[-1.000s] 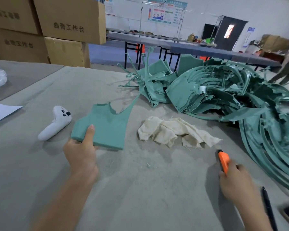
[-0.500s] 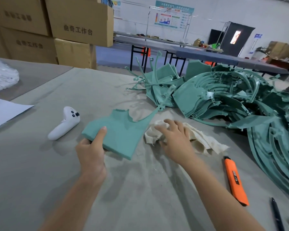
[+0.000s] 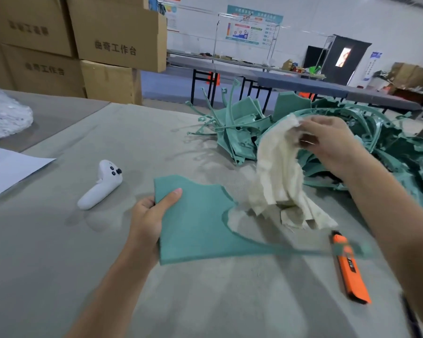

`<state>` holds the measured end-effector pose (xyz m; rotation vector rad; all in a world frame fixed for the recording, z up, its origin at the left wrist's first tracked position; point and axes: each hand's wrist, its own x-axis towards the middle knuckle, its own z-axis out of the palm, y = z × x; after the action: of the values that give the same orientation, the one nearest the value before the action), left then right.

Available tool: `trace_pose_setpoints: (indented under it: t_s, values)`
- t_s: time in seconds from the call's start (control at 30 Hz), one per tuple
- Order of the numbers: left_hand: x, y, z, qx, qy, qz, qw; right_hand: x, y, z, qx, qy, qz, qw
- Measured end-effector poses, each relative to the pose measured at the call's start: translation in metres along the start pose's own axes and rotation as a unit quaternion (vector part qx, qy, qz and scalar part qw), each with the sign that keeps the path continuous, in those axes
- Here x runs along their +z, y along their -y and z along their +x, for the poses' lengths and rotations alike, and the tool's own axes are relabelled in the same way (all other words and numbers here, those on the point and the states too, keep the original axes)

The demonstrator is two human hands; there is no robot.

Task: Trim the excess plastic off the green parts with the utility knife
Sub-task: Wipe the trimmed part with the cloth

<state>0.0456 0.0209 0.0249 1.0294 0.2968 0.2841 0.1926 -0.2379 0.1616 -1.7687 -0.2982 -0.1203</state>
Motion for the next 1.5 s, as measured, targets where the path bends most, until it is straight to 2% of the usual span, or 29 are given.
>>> trace_pose_setpoints:
  t_s: [0.13, 0.23, 0.3, 0.43, 0.57, 0.8, 1.07, 1.23, 1.5]
  values:
    - [-0.002, -0.005, -0.003, 0.005, 0.051, 0.071, 0.996, 0.058, 0.026, -0.037, 0.002, 0.148, -0.046, 0.988]
    - [0.002, -0.004, -0.006, 0.011, 0.071, 0.089, 0.993, 0.106, 0.013, -0.069, 0.048, 0.189, -0.038, 0.980]
    - [0.003, -0.002, -0.008, 0.024, 0.079, 0.099, 0.992, 0.125, 0.004, -0.081, 0.048, 0.187, -0.058, 0.979]
    - [0.003, -0.001, -0.009, 0.043, 0.103, 0.101, 0.989, 0.134, -0.004, -0.082, -0.015, 0.126, -0.112, 0.986]
    - [0.006, 0.000, -0.011, 0.063, 0.102, 0.114, 0.986, 0.131, -0.005, -0.082, 0.004, 0.186, -0.144, 0.972]
    - [0.009, 0.002, -0.015, 0.067, 0.117, 0.093, 0.986, 0.113, -0.006, -0.081, 0.029, 0.235, -0.133, 0.963]
    - [0.007, 0.001, -0.015, 0.050, 0.133, 0.088, 0.986, 0.095, -0.016, -0.097, -0.067, 0.258, -0.219, 0.938]
    - [0.008, 0.002, -0.015, 0.036, 0.142, 0.090, 0.985, 0.084, -0.019, -0.097, -0.083, 0.290, -0.263, 0.916]
    - [0.001, 0.003, -0.010, 0.010, 0.159, 0.150, 0.976, 0.057, -0.035, -0.103, -0.131, 0.314, -0.258, 0.904]
